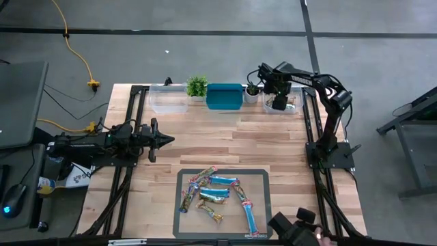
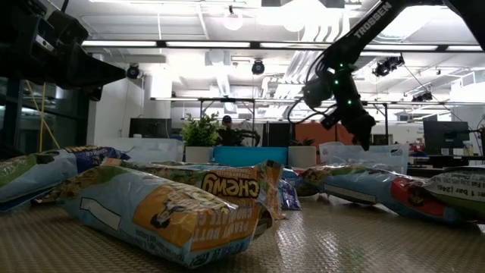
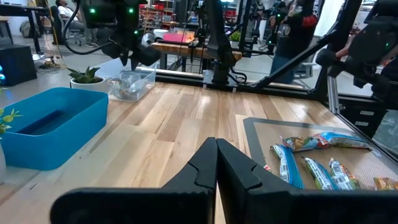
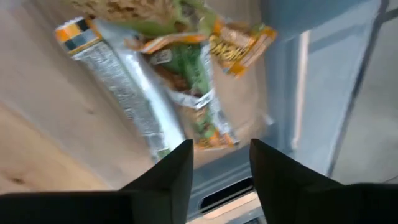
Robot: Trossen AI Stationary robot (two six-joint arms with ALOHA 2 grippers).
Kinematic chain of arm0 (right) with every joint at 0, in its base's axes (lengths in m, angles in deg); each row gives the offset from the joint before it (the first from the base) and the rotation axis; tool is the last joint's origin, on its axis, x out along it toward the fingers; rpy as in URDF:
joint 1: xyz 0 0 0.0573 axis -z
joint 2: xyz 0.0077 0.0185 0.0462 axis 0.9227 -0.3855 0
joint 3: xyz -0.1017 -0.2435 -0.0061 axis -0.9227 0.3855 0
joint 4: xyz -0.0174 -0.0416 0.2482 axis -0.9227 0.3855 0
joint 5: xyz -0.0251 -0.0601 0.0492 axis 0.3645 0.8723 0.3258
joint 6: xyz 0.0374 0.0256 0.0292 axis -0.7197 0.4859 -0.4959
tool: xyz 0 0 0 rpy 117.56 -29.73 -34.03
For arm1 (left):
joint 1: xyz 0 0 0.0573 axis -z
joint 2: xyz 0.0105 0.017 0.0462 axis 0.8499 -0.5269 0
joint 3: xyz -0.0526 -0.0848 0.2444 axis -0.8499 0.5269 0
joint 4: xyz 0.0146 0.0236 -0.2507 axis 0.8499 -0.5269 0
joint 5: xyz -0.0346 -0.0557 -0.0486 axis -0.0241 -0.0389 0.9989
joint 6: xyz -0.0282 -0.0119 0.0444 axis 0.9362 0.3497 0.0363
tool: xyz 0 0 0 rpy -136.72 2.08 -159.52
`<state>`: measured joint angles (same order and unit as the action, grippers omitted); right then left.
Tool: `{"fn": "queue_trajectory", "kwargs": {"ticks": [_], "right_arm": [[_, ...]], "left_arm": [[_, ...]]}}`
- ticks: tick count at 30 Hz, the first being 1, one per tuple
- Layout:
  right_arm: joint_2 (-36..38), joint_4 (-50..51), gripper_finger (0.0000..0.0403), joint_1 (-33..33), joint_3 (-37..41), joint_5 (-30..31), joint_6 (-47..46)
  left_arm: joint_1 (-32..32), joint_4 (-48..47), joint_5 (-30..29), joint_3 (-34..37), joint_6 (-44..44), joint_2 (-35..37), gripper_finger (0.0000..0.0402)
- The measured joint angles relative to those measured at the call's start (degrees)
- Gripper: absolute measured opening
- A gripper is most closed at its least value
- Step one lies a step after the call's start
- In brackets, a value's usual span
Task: Pick and place Granola Bars by type
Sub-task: Put the yellow granola bar into the right transparent bin
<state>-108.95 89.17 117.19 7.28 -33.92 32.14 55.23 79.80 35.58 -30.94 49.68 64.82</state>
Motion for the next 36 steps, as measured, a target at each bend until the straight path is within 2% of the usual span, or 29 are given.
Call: {"fn": "queue_trajectory", "kwargs": {"ticks": [6, 11, 17, 22, 28, 36], "right_arm": [[1.38, 3.04, 0.0158, -0.02, 0.00, -3.95, -5.40], [5.72, 2.95, 0.0154, -0.04, 0.00, -6.75, -6.69], [12.46, 2.51, 0.0152, -0.04, 0.00, -14.89, -7.84], [18.09, 1.05, 0.0153, -0.04, 0.00, -24.87, -12.60], [24.98, -4.09, 0.0152, -0.53, 0.00, -41.77, -18.01], [33.50, -9.66, 0.0149, -5.02, 0.00, -50.71, -22.00]], "left_arm": [[0.01, -0.01, -0.02, 0.00, 0.00, 0.01, 0.0001], [0.01, -0.01, 0.00, 0.00, 0.01, 0.00, 0.0001], [0.00, -0.01, 0.00, -0.01, 0.00, 0.00, 0.0001], [0.01, 0.01, 0.00, 0.00, 0.01, 0.01, 0.0001], [0.01, -0.01, 0.00, 0.00, 0.01, 0.01, 0.0001], [0.01, -0.01, 0.00, -0.02, -0.01, 0.01, 0.0001]]}}
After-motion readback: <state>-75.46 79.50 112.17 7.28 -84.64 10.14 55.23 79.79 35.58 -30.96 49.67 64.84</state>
